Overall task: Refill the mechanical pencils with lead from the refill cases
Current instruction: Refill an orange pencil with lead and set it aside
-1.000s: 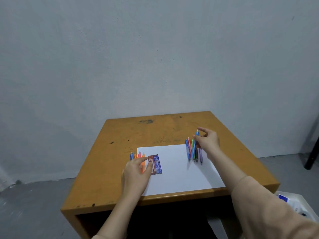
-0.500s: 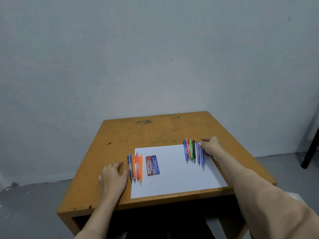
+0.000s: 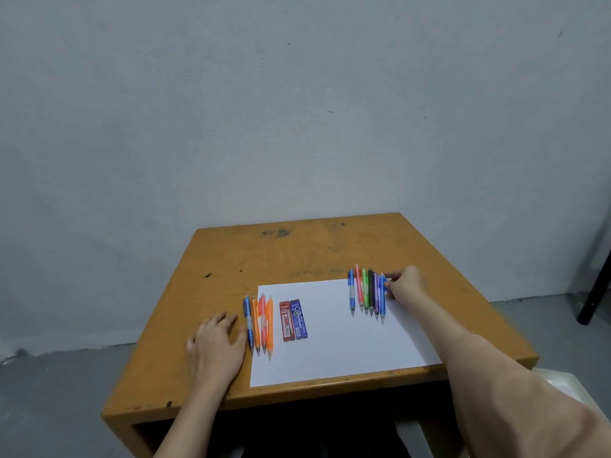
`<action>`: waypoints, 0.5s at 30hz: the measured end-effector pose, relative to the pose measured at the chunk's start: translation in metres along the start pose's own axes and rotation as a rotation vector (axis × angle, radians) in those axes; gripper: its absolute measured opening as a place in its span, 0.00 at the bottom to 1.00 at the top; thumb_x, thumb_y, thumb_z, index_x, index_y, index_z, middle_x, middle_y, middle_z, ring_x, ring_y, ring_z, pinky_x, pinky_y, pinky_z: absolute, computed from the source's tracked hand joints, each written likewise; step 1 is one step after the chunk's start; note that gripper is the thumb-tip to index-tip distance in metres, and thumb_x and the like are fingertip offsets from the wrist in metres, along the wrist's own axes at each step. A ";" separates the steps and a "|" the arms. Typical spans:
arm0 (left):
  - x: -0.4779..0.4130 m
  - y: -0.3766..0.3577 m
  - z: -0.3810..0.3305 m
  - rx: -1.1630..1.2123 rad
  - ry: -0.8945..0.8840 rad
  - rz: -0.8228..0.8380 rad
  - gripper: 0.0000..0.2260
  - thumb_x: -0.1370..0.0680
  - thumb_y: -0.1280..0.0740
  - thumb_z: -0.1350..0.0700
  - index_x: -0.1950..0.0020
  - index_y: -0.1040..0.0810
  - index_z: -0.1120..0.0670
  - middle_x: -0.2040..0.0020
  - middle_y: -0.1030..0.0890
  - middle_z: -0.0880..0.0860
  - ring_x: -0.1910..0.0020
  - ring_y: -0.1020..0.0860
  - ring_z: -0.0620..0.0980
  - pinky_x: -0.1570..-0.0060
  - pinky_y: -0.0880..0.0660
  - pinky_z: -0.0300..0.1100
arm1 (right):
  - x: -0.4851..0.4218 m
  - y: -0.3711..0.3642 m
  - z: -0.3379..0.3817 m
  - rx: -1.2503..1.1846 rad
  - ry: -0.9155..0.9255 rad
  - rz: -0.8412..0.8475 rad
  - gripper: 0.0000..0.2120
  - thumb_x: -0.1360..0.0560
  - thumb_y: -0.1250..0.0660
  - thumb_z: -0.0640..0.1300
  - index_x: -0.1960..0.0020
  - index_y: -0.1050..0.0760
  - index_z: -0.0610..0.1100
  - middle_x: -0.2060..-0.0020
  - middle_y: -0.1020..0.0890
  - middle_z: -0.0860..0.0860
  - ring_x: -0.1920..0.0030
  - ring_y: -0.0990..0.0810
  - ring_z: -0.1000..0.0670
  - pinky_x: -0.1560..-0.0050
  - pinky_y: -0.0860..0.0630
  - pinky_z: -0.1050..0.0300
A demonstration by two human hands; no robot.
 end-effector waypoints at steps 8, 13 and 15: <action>0.003 0.000 -0.002 -0.036 -0.023 0.004 0.21 0.21 0.42 0.42 0.29 0.32 0.46 0.27 0.34 0.47 0.26 0.41 0.49 0.29 0.45 0.52 | 0.012 -0.008 -0.004 -0.097 0.020 -0.059 0.08 0.22 0.38 0.35 0.48 0.21 0.41 0.64 0.20 0.48 0.67 0.24 0.52 0.73 0.34 0.60; 0.004 0.002 -0.002 -0.044 -0.031 0.008 0.21 0.20 0.42 0.42 0.28 0.32 0.46 0.26 0.35 0.47 0.26 0.41 0.48 0.29 0.45 0.51 | 0.018 -0.009 -0.007 -0.193 0.028 -0.063 0.07 0.23 0.37 0.35 0.52 0.22 0.44 0.64 0.19 0.47 0.67 0.22 0.49 0.70 0.29 0.59; 0.004 0.002 -0.002 -0.049 -0.031 0.010 0.21 0.20 0.42 0.42 0.28 0.32 0.46 0.26 0.35 0.47 0.27 0.41 0.48 0.29 0.44 0.51 | 0.019 -0.009 -0.008 -0.220 0.045 -0.057 0.08 0.24 0.37 0.35 0.51 0.21 0.42 0.64 0.18 0.45 0.65 0.19 0.46 0.68 0.27 0.55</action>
Point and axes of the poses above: each hand's wrist, its own x-axis away from the middle knuckle, its own y-axis out of the back of the hand, z = x × y, the point moved 1 cm from there along -x, towards the middle knuckle
